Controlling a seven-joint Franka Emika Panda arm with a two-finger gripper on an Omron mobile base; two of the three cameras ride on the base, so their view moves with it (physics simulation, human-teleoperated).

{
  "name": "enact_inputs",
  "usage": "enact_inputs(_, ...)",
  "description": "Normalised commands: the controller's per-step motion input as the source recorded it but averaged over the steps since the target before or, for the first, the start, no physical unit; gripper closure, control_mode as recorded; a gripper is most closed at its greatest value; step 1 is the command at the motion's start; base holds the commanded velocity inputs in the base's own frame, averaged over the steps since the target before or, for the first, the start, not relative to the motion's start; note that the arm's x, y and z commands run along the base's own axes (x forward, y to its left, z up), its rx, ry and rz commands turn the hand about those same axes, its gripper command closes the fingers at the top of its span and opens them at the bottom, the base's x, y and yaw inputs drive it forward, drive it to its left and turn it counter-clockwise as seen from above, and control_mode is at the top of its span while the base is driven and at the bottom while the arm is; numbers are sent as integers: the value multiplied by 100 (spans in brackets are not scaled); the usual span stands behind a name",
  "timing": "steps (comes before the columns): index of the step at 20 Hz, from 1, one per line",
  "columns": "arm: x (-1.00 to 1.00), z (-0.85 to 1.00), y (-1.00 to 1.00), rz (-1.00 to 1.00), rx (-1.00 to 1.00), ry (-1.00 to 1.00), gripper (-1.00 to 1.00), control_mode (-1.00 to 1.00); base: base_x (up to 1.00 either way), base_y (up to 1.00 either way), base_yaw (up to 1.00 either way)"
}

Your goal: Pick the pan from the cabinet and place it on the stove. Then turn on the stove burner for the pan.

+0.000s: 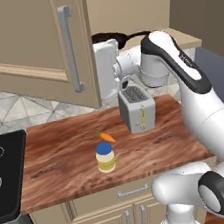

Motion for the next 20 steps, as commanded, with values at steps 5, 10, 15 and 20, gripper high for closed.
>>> enact_inputs(5, -91, -4, 78, 15, -6, -10, -100, -100, 0, 0, 0)
enact_inputs(10, -73, -7, 88, 10, -1, -6, -100, -100, 0, 0, 0)
enact_inputs(15, -44, -8, 85, 2, 0, -1, -100, -100, 0, 0, 0)
enact_inputs(20, -26, -10, 79, 0, 0, 0, -100, -100, 0, 0, 0)
